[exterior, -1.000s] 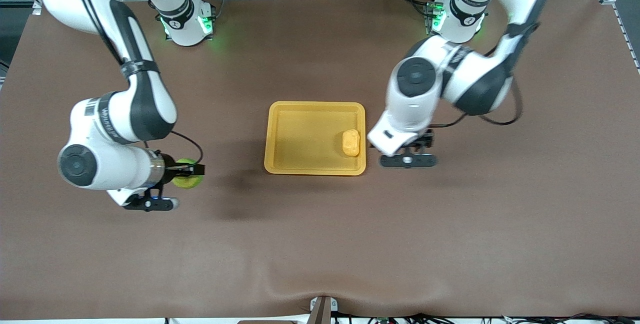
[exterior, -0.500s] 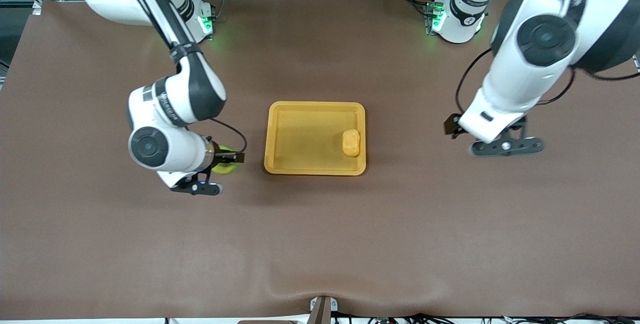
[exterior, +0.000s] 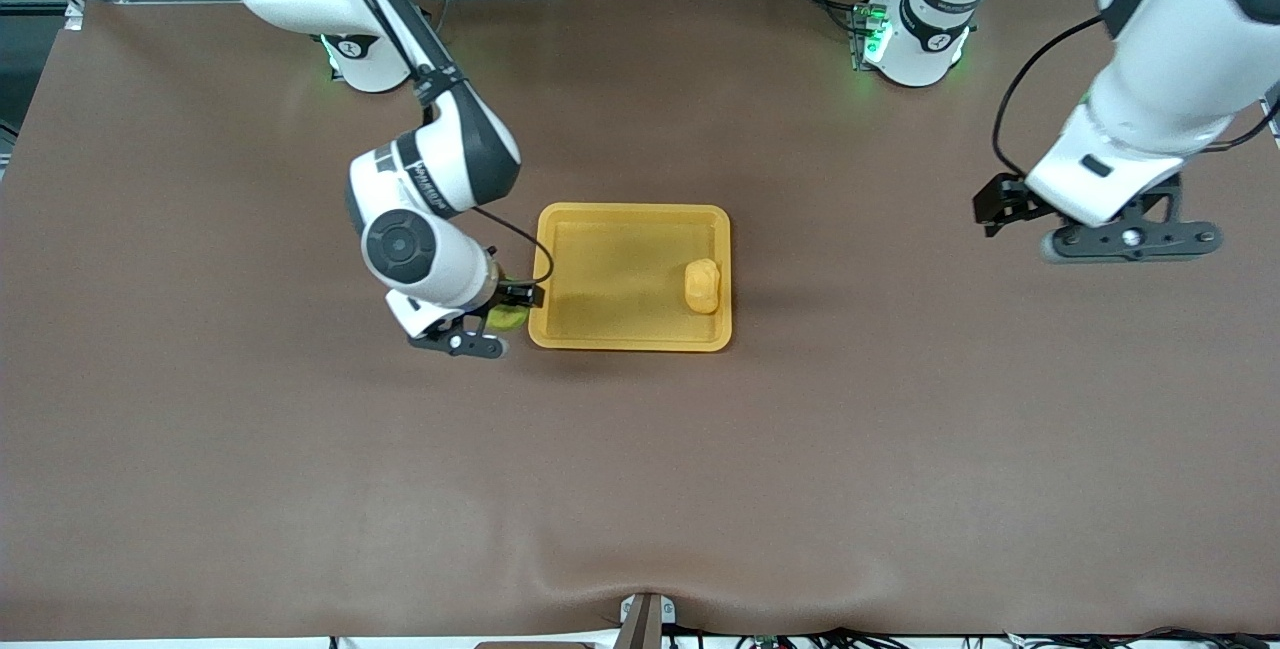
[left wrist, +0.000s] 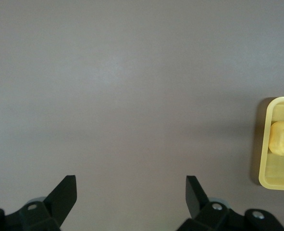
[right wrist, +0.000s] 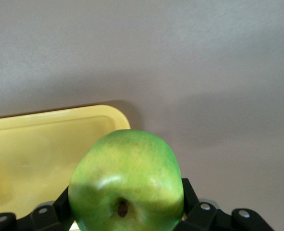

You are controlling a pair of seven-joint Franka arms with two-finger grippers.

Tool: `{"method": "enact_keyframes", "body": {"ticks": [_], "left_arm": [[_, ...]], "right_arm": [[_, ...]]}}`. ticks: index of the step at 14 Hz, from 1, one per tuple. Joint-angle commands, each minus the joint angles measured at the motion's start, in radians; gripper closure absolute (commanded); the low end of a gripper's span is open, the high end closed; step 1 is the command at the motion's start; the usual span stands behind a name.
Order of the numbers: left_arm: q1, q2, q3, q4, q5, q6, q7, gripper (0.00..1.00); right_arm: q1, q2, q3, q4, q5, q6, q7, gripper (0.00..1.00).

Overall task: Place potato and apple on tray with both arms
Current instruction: 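Carry the green apple to the tray while the left gripper withdraws, then lower the apple onto the tray and open the right gripper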

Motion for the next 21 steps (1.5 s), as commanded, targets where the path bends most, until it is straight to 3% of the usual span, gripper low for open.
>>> {"method": "enact_keyframes", "body": {"ticks": [1,9,12,16,17,18,19,21], "left_arm": [[0.024,-0.038,-0.001,-0.019,-0.023,-0.008,0.031,0.0],[0.055,-0.048,0.016,0.027,-0.029,-0.011,0.089,0.0],[0.028,-0.093,0.093,0.027,-0.043,-0.081,0.128,0.0],[-0.067,-0.145,0.249,0.018,-0.146,-0.153,0.148,0.0],[-0.074,-0.153,0.266,0.018,-0.154,-0.164,0.159,0.0],[-0.074,-0.157,0.266,0.014,-0.157,-0.169,0.162,0.0],[-0.071,-0.159,0.263,0.014,-0.158,-0.176,0.163,0.0],[-0.069,-0.163,0.26,0.017,-0.158,-0.186,0.163,0.0]], "right_arm": [[0.039,-0.038,-0.008,-0.077,0.007,0.065,0.045,1.0],[0.148,0.031,-0.008,-0.149,0.007,0.207,0.118,1.0],[0.173,0.031,-0.008,-0.196,0.007,0.264,0.124,1.0],[0.207,0.057,-0.008,-0.194,0.007,0.29,0.179,1.0],[0.207,0.059,-0.008,-0.194,0.007,0.29,0.179,0.88],[0.207,0.061,-0.008,-0.193,0.007,0.292,0.184,0.48],[0.207,0.064,-0.008,-0.191,0.007,0.29,0.212,0.0],[0.207,0.064,-0.008,-0.182,0.007,0.286,0.243,0.0]]}}
